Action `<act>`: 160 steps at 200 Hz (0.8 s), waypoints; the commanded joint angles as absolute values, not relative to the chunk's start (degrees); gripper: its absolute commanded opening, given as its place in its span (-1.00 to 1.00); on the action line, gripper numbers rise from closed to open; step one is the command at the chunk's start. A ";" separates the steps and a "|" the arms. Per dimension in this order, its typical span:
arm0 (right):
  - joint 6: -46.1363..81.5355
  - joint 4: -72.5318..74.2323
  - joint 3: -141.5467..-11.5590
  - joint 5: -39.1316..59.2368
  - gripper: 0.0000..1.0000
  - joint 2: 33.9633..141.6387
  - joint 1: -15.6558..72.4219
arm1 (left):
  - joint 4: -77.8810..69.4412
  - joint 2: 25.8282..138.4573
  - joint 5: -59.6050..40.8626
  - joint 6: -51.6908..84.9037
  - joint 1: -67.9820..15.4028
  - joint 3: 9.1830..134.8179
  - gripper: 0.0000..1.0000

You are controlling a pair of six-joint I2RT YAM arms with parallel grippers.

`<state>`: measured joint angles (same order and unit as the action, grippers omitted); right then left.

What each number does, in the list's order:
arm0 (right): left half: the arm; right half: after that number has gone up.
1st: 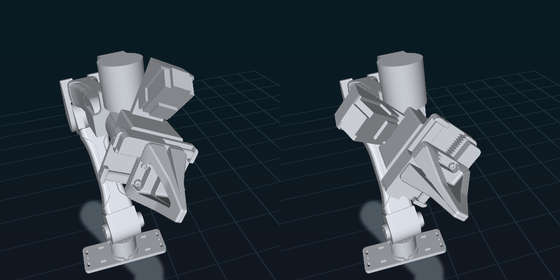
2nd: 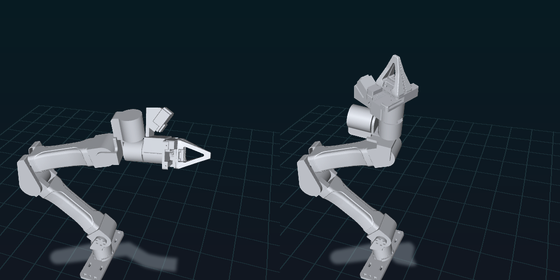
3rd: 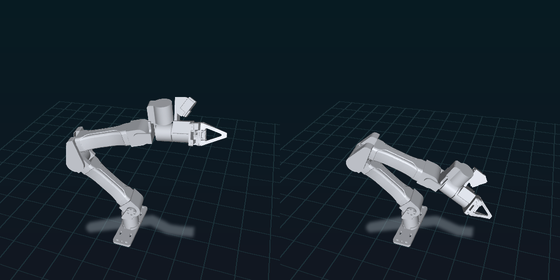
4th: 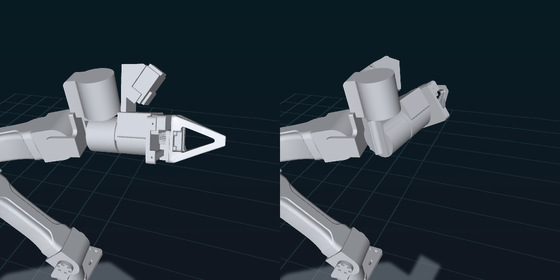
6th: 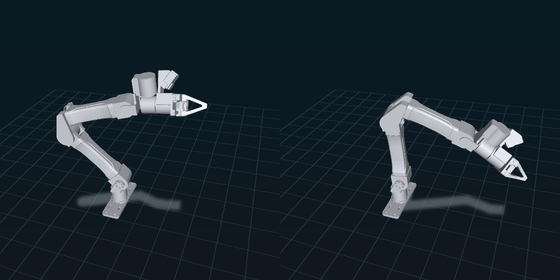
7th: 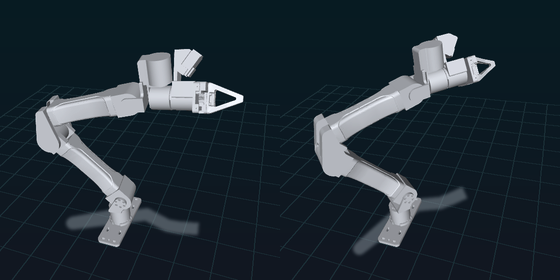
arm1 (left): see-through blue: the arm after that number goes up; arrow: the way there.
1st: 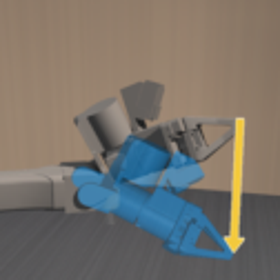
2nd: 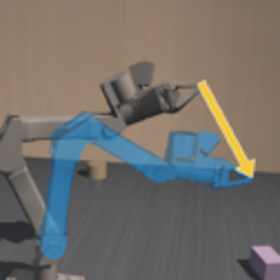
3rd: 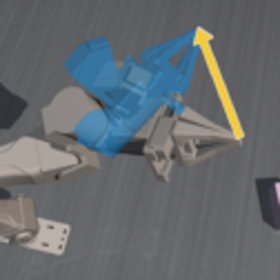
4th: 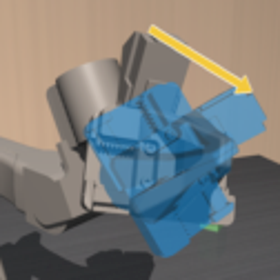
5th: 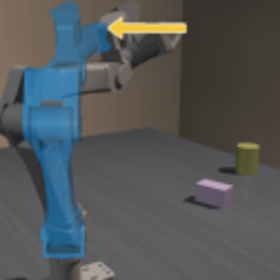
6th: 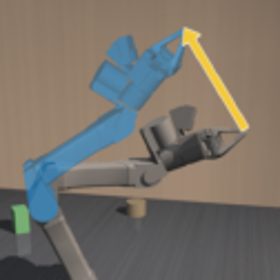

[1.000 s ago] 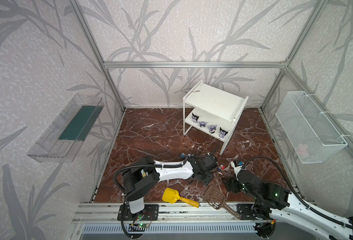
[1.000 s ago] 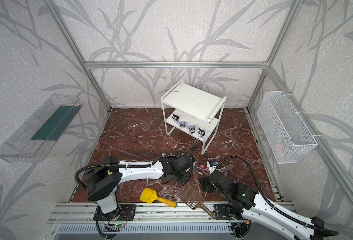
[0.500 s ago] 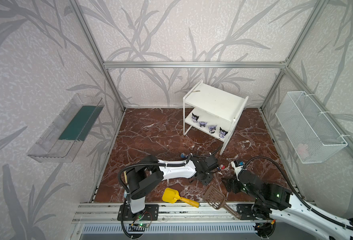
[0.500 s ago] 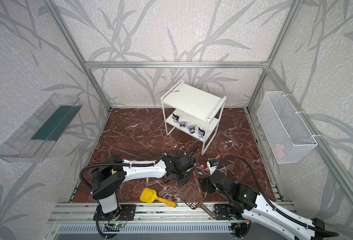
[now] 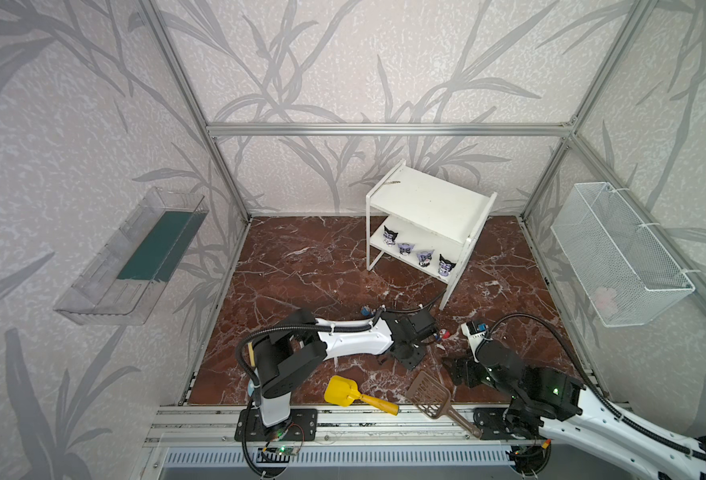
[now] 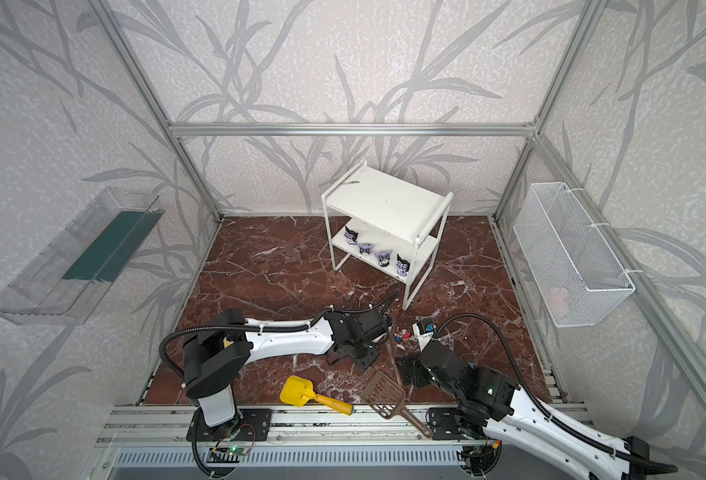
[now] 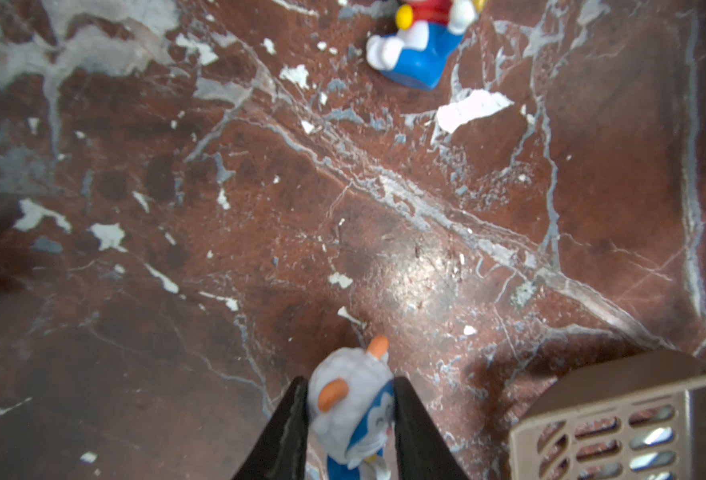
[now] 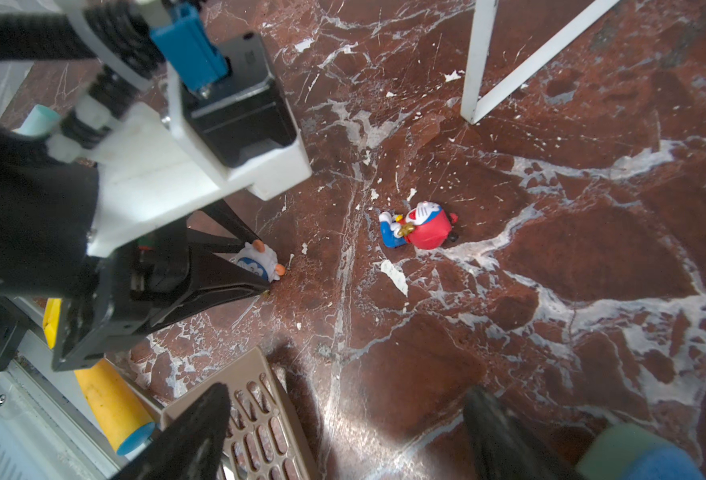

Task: Place and organize the plastic toys onto the shelf
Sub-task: 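Lift the Doraemon with the left gripper up to the upper shelf tier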

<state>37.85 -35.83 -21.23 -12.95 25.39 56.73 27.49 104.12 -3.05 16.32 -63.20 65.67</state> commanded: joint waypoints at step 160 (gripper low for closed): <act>32.63 -34.33 -20.83 -9.67 0.98 23.95 56.60 | 4.58 80.58 -9.24 1.07 -49.82 79.17 -0.36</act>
